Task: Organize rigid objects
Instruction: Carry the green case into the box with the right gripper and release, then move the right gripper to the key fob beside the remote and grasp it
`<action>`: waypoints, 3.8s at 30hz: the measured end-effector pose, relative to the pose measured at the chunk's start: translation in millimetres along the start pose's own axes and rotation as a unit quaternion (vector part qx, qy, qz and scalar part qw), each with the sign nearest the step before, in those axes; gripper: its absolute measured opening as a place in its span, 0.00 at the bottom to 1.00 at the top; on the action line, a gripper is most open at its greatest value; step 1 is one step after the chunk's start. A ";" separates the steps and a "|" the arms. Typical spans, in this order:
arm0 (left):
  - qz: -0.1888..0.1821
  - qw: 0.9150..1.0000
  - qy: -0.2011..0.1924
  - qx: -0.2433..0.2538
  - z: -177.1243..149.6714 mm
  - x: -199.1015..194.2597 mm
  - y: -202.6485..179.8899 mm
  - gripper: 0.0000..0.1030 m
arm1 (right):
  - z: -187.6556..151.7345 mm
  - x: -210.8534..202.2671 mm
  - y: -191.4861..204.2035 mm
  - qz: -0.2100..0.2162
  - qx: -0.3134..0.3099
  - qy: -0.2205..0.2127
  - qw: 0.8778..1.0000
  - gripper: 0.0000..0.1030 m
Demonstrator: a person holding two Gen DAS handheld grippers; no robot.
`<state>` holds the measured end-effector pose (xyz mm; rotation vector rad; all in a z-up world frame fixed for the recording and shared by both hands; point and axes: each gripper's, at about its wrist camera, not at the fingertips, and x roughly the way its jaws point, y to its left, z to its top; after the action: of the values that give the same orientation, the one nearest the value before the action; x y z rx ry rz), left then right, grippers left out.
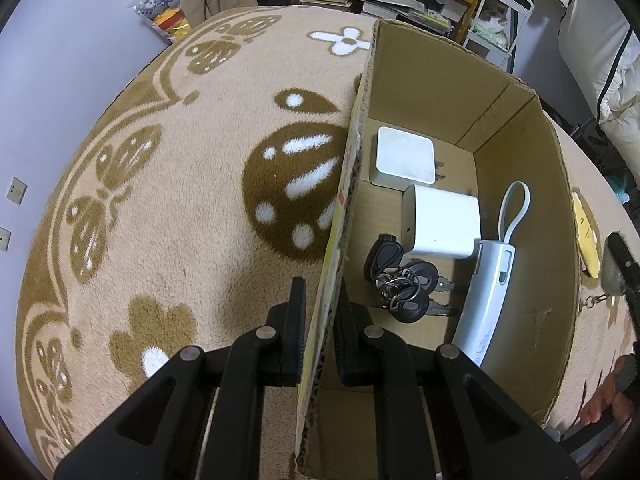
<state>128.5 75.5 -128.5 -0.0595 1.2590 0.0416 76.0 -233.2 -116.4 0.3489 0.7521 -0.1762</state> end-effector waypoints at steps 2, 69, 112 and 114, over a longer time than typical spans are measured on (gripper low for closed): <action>0.002 1.000 0.000 0.001 -0.1 0.5 0.0 0.12 | 1.6 -7.3 18.0 0.008 -0.032 -0.010 0.999 0.60; -0.019 1.000 0.001 -0.014 -1.0 1.7 10.7 0.12 | 10.2 -3.1 103.1 0.092 -0.120 -0.006 0.988 1.00; -0.011 1.000 -0.003 -0.006 -3.8 0.0 6.4 0.10 | -19.1 91.4 28.2 0.052 0.012 0.114 0.992 0.39; -0.011 1.000 -0.004 -0.005 -3.8 -0.1 6.4 0.11 | -17.0 92.5 28.9 0.053 0.008 0.112 0.992 0.36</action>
<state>124.5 81.6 -129.7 -0.0819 1.2506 0.0296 139.8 -203.1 -185.0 0.4266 0.9526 -0.0430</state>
